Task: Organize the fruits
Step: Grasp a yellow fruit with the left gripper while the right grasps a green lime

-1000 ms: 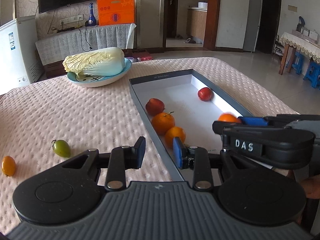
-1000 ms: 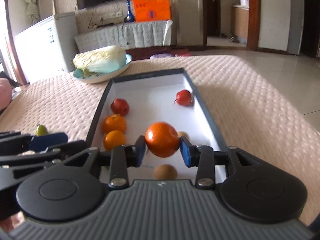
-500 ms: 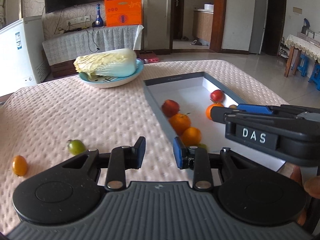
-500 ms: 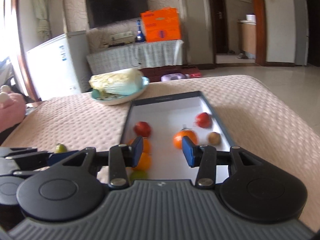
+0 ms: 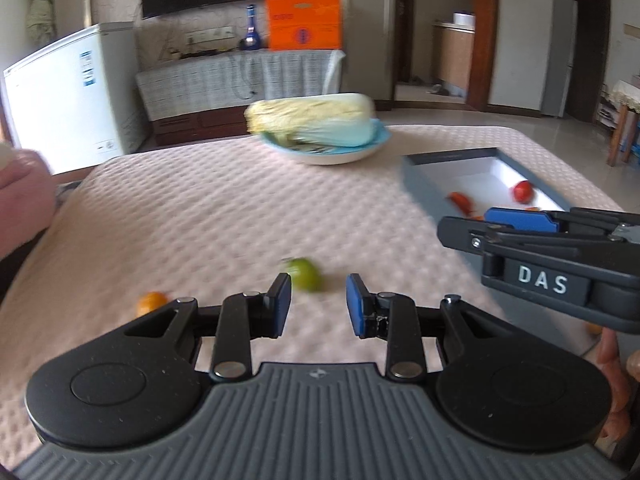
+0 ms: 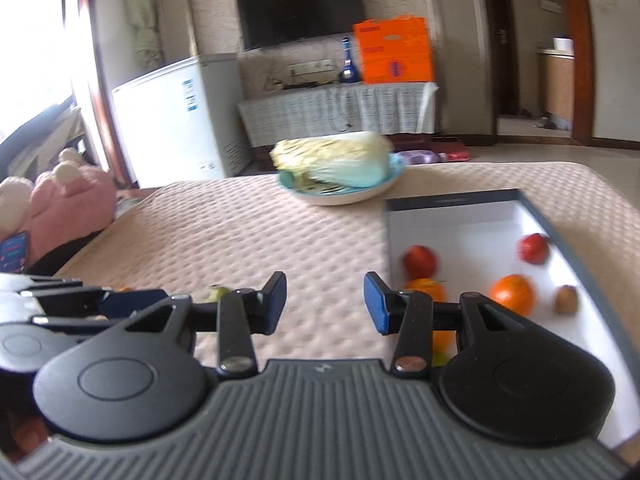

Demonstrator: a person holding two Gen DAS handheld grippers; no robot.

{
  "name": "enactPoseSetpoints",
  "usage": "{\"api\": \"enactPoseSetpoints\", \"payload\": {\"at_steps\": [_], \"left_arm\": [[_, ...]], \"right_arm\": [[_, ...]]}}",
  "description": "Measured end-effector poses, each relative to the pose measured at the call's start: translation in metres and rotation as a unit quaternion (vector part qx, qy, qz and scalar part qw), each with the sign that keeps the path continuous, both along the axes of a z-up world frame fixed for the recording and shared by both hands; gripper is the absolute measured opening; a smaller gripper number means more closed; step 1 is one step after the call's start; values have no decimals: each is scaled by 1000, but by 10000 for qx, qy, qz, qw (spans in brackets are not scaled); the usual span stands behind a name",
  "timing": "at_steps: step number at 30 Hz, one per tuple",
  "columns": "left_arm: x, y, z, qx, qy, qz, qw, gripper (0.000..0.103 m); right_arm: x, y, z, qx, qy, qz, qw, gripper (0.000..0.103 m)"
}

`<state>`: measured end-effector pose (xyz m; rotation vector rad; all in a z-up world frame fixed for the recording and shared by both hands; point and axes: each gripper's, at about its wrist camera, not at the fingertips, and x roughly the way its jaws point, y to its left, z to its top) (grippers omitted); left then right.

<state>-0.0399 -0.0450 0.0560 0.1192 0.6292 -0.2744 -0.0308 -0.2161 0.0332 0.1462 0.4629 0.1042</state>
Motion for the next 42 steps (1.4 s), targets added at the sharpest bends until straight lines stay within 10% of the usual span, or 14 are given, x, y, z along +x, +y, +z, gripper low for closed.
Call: {"api": "enactPoseSetpoints", "payload": {"at_steps": [13,35,42], "left_arm": [[21,82,-20,-88,246,595,9979,35],[53,103,-44,-160,346,799,9961,35],[56,97,-51,22,272,774,9966,36]], "right_arm": [[36,76,-23,-252,373,569,9974,46],[75,96,-46,-491,697,586,9946,46],[74,92,-44,-434,691,660,9945,30]]}}
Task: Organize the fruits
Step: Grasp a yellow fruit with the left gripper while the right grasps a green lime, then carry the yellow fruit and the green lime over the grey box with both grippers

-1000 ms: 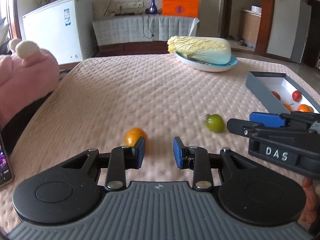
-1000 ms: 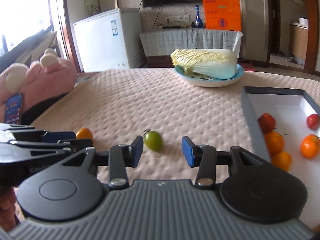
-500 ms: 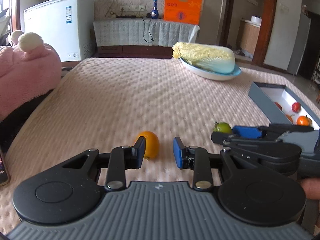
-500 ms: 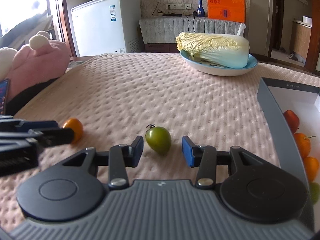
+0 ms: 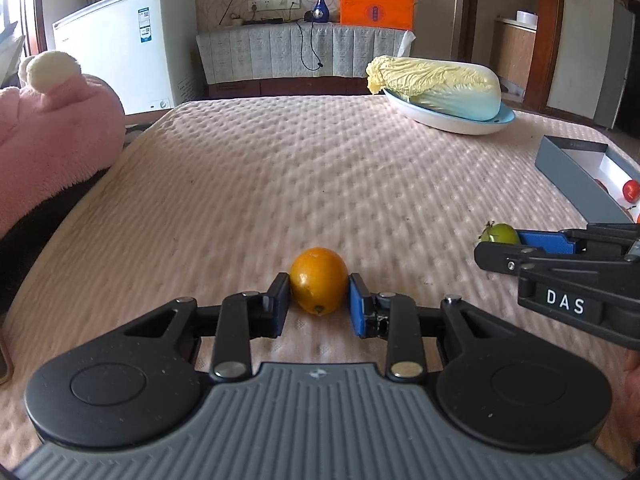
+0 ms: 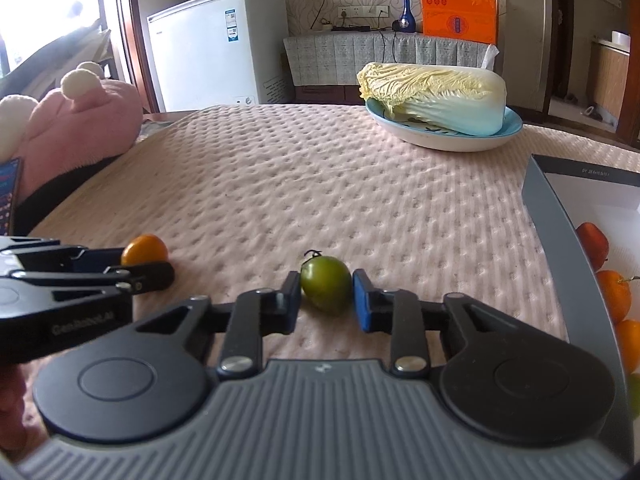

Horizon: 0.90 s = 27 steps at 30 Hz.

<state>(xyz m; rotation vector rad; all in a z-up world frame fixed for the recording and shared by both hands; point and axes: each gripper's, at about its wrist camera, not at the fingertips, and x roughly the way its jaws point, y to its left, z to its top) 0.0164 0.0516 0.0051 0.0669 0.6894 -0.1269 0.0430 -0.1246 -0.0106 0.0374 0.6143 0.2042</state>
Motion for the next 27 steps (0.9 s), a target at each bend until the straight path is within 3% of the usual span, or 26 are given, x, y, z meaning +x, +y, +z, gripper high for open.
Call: {"api": "enactPoseSetpoints", "payload": {"at_steps": [11,16,21,27], "left_arm": [[-5,-11,4,44,29,137,9999,35],[-8,-21,26,-101,-96,125,9998,35],[-20,-40,52,-146,-255,32,9996,35],[-35,-71,69,-228,-364,-154,9990,35]], "right_arm": [[-19,-13,19,50,-73,204,9998,30],[-34,-31,28,63,-149,81,9998,30],[-75,-58,50,280,-503,-24,9983,30],[-111,-87,69,163,-1048,-226,9941,30]]}}
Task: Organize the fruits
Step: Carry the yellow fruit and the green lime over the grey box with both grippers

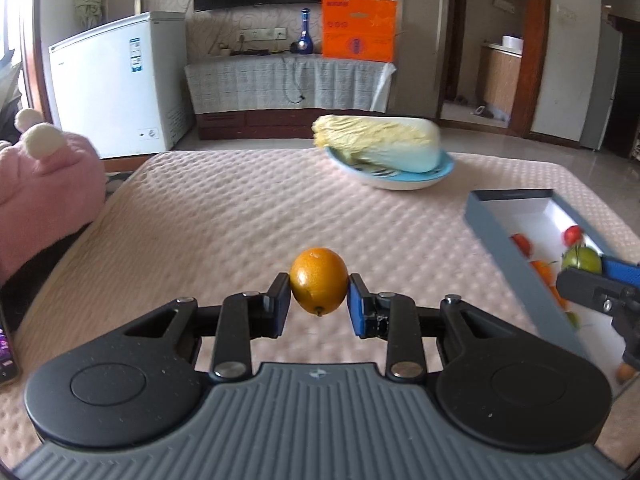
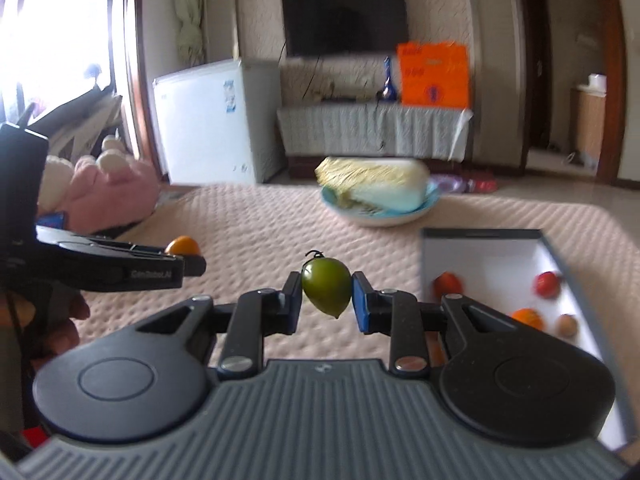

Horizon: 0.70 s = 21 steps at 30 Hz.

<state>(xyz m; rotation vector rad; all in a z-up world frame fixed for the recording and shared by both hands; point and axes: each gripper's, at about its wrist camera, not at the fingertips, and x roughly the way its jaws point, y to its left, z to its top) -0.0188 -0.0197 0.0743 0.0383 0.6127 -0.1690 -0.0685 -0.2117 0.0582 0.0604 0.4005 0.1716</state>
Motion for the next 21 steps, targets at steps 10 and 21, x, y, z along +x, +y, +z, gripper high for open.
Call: {"api": "enactPoseSetpoints", "payload": {"at_steps": [10,21], "left_arm": [[1,-95,-2,18,-23,-674,9977,35],[-3,-183,0,-247,-14,-1167,9929,35]], "right_arm": [[-27,-83,7,49,116,-698,9975,30],[-46,-131,0,125,681,-1166,9908,30]]}}
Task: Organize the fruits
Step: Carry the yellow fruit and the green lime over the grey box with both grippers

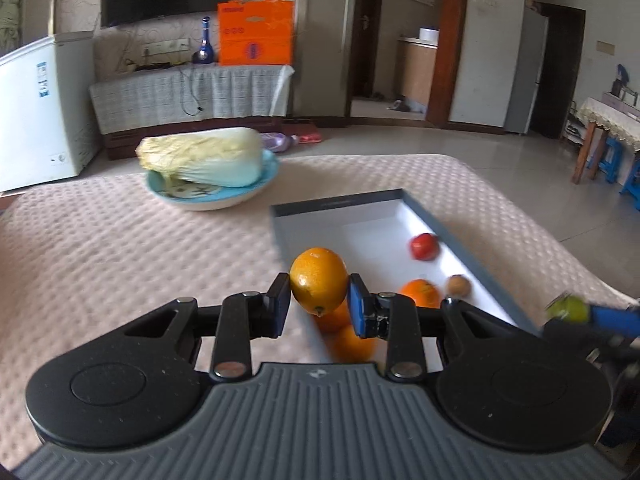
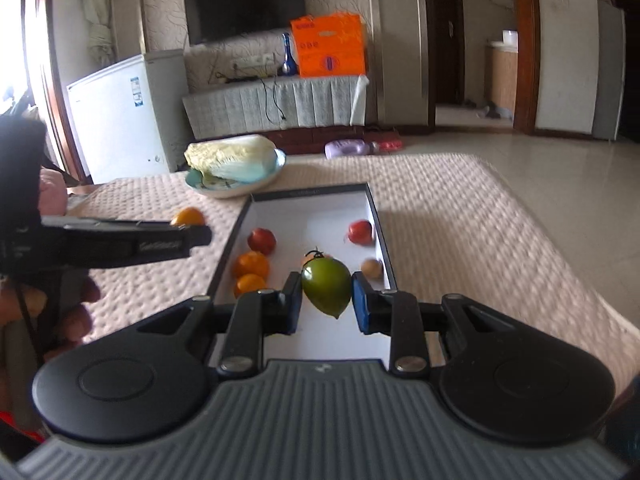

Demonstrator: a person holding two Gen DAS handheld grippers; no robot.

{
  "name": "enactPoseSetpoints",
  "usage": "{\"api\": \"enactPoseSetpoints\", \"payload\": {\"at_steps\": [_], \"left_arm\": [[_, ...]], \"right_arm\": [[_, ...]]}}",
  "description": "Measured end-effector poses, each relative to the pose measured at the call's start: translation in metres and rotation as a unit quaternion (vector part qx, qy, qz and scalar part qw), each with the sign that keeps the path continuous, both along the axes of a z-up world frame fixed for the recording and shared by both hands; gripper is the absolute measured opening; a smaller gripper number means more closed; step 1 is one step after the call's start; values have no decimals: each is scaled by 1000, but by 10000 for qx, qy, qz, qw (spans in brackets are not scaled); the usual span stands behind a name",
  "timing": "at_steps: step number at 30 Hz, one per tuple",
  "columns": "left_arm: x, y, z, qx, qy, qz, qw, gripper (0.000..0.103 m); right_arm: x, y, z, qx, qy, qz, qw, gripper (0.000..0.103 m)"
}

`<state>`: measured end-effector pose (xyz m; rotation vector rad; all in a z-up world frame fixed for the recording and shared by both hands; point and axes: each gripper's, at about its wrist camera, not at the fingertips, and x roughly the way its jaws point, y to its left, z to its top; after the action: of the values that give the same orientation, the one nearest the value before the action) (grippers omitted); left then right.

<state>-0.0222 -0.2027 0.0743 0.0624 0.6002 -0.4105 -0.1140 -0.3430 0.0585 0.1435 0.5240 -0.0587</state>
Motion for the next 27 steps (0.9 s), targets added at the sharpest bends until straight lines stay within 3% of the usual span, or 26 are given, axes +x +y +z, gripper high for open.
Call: {"api": "enactPoseSetpoints", "payload": {"at_steps": [9,27], "left_arm": [[-3,-35,-26,76,175,-439,9989,36],[10,-53,-25,-244,198,-554,9980,36]], "right_arm": [[19,0,-18,-158,356,42,9992,30],[16,-4,-29,-251,648,-20,9976,30]]}}
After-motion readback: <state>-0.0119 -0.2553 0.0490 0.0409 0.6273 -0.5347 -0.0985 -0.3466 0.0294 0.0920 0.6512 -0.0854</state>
